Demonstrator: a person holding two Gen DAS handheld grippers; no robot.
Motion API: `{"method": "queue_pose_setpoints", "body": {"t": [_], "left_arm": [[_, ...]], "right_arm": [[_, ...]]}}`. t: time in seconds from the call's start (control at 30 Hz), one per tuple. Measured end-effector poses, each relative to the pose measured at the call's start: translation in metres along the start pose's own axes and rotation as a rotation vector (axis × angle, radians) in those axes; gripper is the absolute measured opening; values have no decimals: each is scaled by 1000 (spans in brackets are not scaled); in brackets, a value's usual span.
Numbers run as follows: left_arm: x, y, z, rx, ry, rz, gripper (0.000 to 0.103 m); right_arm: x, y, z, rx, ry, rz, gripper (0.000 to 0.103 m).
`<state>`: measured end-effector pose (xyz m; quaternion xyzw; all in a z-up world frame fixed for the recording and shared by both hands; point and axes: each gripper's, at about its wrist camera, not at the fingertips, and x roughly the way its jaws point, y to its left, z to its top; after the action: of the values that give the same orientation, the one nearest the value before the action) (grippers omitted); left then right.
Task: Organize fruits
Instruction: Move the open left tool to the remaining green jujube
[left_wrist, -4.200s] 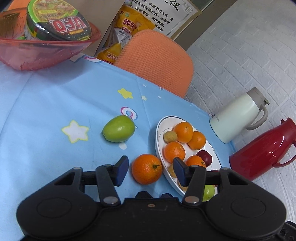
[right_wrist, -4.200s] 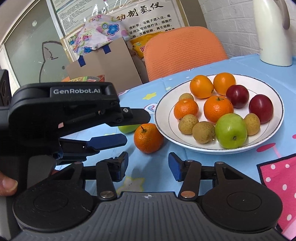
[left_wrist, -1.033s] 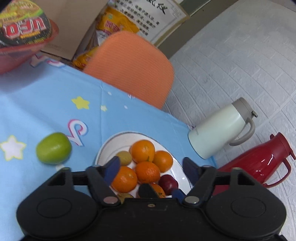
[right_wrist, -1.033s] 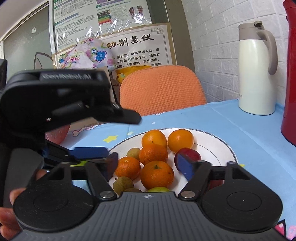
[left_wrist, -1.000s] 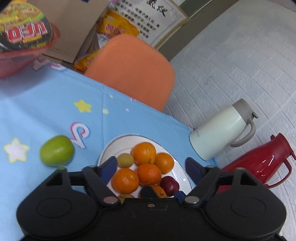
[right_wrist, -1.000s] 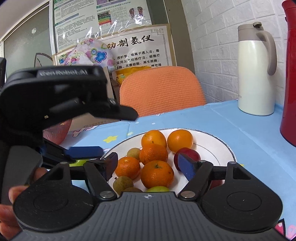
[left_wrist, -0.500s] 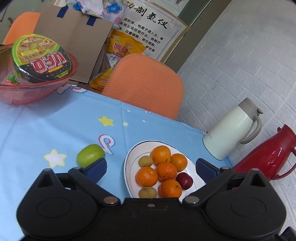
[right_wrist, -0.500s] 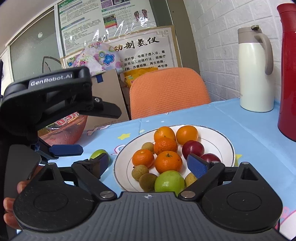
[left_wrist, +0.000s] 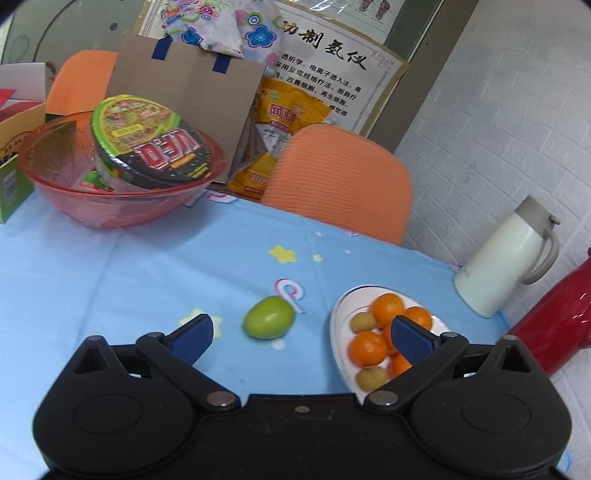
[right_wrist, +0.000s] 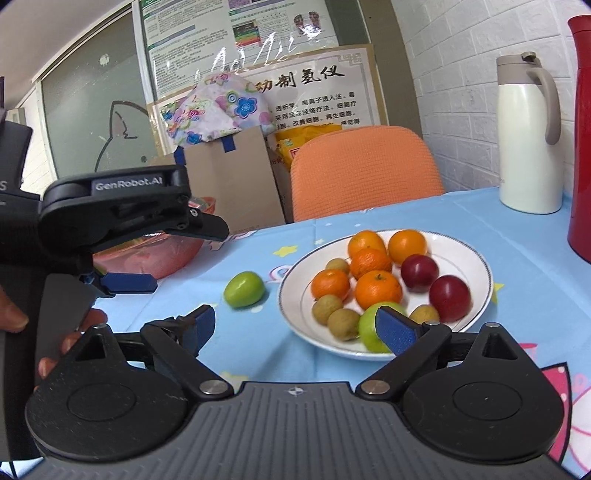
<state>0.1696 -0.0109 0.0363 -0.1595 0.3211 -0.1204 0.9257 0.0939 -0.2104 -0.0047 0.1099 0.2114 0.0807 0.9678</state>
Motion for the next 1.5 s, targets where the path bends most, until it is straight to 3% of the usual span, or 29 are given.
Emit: {"method": "queue_pose_setpoints", "body": {"t": [0.4, 0.5, 0.53, 1.23, 1.5], "left_arm": [[18, 17, -8, 81, 71, -11, 102], [27, 18, -7, 126, 78, -8, 76], [30, 19, -7, 132, 79, -7, 73], [87, 19, -1, 153, 124, -13, 75], [79, 19, -6, 143, 131, -16, 75]], "right_arm": [[0, 18, -15, -38, 63, 31, 103], [0, 18, -16, -35, 62, 33, 103], [0, 18, -15, -32, 62, 34, 103], [15, -7, -21, 54, 105, 34, 103], [11, -13, -23, 67, 105, 32, 103]]}}
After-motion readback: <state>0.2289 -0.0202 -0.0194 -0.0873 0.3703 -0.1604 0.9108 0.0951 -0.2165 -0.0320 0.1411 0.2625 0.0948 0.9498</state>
